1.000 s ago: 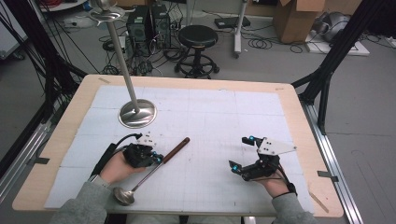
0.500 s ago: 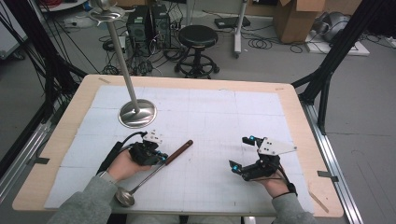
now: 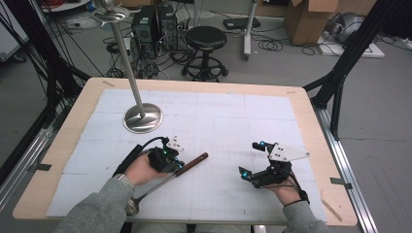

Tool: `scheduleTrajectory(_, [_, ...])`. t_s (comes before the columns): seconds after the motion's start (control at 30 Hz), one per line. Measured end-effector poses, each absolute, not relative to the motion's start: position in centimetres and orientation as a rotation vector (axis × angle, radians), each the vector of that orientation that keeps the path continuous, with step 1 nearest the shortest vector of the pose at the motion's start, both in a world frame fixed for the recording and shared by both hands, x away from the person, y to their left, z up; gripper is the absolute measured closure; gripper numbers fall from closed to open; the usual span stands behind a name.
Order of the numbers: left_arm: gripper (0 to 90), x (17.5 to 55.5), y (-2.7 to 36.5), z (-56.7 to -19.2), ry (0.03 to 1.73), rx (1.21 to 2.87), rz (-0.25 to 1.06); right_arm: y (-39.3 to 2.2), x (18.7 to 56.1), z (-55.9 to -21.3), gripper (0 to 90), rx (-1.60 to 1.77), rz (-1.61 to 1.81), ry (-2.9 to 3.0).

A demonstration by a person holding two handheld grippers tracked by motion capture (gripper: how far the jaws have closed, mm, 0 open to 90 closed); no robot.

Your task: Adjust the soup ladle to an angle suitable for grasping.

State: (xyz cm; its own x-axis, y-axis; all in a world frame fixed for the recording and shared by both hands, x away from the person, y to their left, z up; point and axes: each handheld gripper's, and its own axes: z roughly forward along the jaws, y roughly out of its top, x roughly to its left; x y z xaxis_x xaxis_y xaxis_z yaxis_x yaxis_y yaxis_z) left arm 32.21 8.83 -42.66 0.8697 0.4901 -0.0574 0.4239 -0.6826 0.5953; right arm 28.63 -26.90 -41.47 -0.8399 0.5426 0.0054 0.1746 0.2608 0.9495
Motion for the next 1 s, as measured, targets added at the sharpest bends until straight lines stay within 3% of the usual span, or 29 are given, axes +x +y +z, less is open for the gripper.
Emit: scheduleTrajectory(1.0, [89.6,27.8,7.2,-42.6,0.401,2.481,0.088,-26.9,28.6,-41.5,0.5,0.659,1.604,2.217])
